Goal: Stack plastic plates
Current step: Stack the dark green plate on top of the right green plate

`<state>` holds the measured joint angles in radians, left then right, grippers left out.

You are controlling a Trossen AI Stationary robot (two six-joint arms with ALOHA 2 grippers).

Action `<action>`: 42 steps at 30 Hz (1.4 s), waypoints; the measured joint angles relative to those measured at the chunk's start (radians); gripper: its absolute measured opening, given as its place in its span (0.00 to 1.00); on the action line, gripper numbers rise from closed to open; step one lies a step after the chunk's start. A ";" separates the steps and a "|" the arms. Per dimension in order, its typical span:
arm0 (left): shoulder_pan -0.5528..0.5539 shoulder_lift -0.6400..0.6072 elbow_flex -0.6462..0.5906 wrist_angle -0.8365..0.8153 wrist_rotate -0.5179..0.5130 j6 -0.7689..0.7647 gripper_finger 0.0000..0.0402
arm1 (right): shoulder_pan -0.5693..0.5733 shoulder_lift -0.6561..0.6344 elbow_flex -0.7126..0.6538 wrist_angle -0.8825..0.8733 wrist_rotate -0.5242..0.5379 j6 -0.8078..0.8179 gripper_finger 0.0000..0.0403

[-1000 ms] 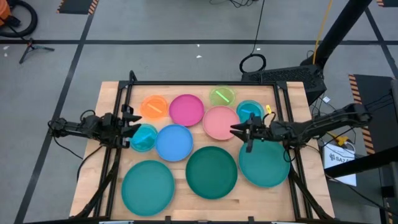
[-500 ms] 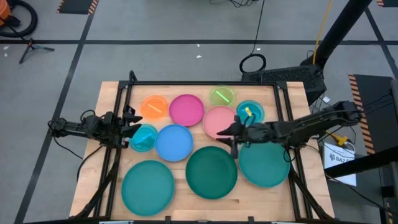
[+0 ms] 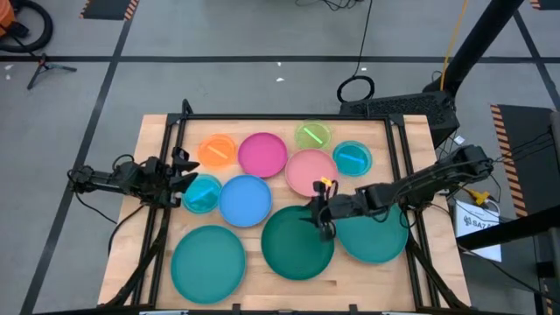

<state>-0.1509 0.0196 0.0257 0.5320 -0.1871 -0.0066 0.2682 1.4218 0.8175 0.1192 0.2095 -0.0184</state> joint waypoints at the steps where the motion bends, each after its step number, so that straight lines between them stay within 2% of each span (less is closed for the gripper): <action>1: 0.000 0.000 0.000 0.004 -0.005 0.027 0.38 | 0.002 0.008 0.015 -0.013 0.011 0.021 0.28; 6: 0.000 0.000 0.000 0.050 -0.040 0.168 0.38 | 0.000 0.052 0.123 -0.193 0.047 0.137 0.28; 11: 0.000 0.000 0.000 0.062 -0.053 0.244 0.38 | -0.017 0.076 0.230 -0.461 0.157 0.442 0.28; 14: 0.000 0.000 0.000 0.062 -0.053 0.253 0.38 | -0.028 0.080 0.263 -0.599 0.147 0.599 0.28; 18: 0.000 0.000 0.000 0.062 -0.054 0.253 0.38 | -0.038 0.076 0.271 -0.661 0.100 0.748 0.28; 24: 0.000 0.000 0.000 0.048 -0.058 0.253 0.38 | -0.035 0.079 0.271 -0.652 0.073 0.764 0.28; 33: 0.000 0.000 0.000 0.046 -0.059 0.253 0.38 | -0.035 0.079 0.271 -0.539 0.075 0.736 0.28; 37: 0.000 0.000 0.000 0.045 -0.059 0.253 0.38 | -0.044 0.080 0.271 -0.488 0.103 0.808 0.28; 42: 0.000 0.000 0.000 0.045 -0.059 0.253 0.38 | -0.046 0.114 0.270 -0.474 0.101 0.814 0.28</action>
<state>-0.1509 0.0194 0.0261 0.5772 -0.2462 0.2466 0.2218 1.5361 1.0874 -0.3545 0.3107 0.7952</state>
